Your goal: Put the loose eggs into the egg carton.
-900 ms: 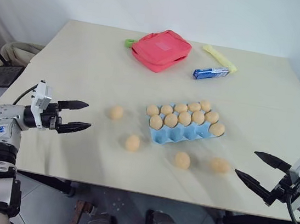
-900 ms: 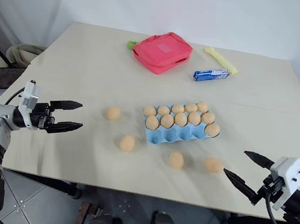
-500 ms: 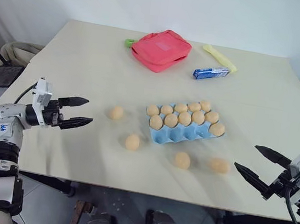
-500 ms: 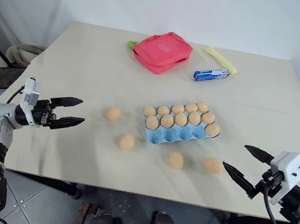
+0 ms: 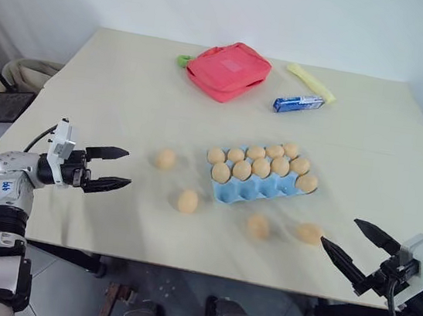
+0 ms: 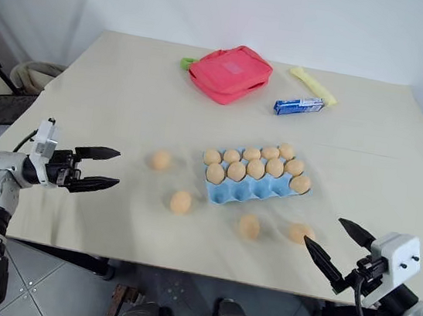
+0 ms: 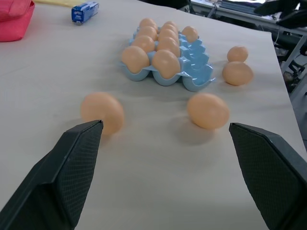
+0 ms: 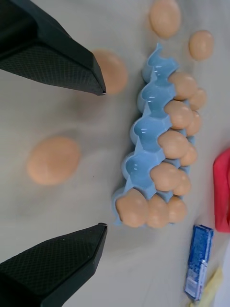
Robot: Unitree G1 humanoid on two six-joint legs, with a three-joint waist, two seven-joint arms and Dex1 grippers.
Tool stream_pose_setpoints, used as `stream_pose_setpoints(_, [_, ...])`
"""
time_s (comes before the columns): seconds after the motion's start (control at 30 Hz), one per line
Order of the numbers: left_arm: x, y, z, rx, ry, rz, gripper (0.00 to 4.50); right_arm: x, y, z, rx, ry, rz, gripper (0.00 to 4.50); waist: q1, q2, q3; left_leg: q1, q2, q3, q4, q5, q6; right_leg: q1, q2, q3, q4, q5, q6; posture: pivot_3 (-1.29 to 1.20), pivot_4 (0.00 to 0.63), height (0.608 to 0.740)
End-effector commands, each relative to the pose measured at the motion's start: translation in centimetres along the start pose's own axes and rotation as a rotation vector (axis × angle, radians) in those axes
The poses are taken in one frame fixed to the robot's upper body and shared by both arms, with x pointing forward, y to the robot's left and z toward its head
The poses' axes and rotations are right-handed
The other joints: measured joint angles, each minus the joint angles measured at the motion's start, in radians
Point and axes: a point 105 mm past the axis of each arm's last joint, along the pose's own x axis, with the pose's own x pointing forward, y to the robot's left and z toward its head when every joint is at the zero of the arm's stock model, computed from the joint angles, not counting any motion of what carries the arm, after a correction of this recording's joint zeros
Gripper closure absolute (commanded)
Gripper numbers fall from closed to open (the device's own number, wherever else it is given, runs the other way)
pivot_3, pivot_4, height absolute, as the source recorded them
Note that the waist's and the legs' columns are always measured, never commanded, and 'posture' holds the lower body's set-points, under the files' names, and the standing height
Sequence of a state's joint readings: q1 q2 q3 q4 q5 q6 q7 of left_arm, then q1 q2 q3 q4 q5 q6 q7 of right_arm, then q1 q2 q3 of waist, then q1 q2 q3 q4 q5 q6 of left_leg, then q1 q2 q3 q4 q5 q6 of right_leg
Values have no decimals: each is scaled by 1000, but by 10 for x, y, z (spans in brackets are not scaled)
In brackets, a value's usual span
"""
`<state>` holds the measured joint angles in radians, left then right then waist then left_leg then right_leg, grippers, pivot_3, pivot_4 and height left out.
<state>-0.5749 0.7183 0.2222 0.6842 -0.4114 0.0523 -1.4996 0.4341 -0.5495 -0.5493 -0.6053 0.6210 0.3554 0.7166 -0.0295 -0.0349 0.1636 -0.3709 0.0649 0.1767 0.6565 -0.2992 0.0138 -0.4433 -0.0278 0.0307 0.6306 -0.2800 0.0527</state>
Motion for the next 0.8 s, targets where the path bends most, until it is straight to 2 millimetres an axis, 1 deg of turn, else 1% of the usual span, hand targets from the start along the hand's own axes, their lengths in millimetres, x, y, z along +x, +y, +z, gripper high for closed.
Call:
stream_pose_setpoints(0.03, [0,-4,16,51,-90,-41,0,-2,14,2,13,-35,-42,37,-1,0,0,0,0,0,0,0,0,0,0,0,0,0,0,0,150,740])
stream_pose_setpoints(0.1, [1,-7,19,47,-123,-63,0,-3,21,-5,41,-31,-65,37,-1,0,0,0,0,0,0,0,0,0,0,0,0,0,0,0,150,740])
stream_pose_setpoints(0.17, [1,-12,16,48,-104,-104,0,-3,27,-12,55,-22,-71,37,-2,0,0,0,0,0,-1,0,0,0,0,0,0,0,-1,0,150,740])
stream_pose_setpoints(0.3, [3,-18,11,38,-91,-152,0,6,24,-20,49,-26,-99,37,-7,-1,0,0,0,0,-1,0,0,0,0,0,0,-1,-2,0,150,740])
stream_pose_setpoints(0.4, [5,-21,1,37,-47,-167,0,3,23,-20,35,-24,-106,37,-8,0,-1,1,0,1,-1,0,0,0,-1,0,0,-3,-5,0,150,740])
stream_pose_setpoints(0.53, [8,-21,-1,49,-48,-172,0,27,16,-34,59,7,-106,37,-7,-4,-2,0,0,-1,-1,0,-1,0,0,-1,0,-3,-6,0,150,740])
stream_pose_setpoints(0.6, [8,-21,-1,54,-49,-172,0,34,13,-39,59,20,-108,37,-8,-3,-2,0,0,0,-1,0,0,0,-1,1,0,-4,-8,0,150,740])
stream_pose_setpoints(0.8, [6,-21,-1,60,-54,-162,0,52,1,-58,75,56,-122,37,-6,-3,-2,0,0,0,-2,0,0,-1,-1,0,-1,-4,-7,0,150,740])
